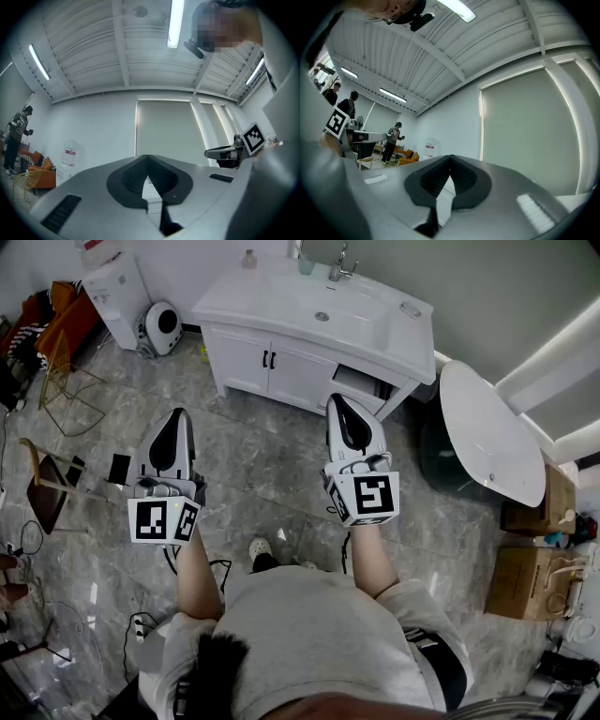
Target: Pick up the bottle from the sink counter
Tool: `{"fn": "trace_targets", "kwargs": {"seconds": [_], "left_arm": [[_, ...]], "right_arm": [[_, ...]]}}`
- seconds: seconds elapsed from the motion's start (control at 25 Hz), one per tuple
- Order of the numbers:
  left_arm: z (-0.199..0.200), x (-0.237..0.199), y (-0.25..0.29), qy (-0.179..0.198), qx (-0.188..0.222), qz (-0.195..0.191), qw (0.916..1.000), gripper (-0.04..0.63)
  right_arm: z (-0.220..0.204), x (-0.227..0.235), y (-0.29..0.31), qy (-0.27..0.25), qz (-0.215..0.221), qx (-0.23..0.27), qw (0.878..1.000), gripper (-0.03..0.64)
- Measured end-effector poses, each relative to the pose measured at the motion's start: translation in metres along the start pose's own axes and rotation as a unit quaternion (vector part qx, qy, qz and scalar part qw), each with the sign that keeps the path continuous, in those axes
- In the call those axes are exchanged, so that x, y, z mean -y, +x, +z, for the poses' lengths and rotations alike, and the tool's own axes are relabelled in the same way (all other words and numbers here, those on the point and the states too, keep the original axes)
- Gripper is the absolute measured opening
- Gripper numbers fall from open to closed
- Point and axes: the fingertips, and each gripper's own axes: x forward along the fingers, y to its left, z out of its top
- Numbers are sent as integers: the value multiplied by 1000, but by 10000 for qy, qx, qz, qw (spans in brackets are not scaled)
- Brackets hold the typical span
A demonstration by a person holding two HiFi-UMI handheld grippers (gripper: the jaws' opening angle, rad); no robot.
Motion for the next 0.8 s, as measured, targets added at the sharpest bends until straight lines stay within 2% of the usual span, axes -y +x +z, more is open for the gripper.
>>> {"fn": "trace_targets", "kwargs": {"seconds": [0.4, 0.8], "left_arm": [[-3, 1, 7, -8, 27, 2, 10000, 6], [0, -37, 16, -21, 232, -138, 9996, 6]], "right_arm": [[-3, 3, 5, -60, 41, -35, 10000, 11], [2, -14, 34, -9, -66, 181, 9998, 11]]}}
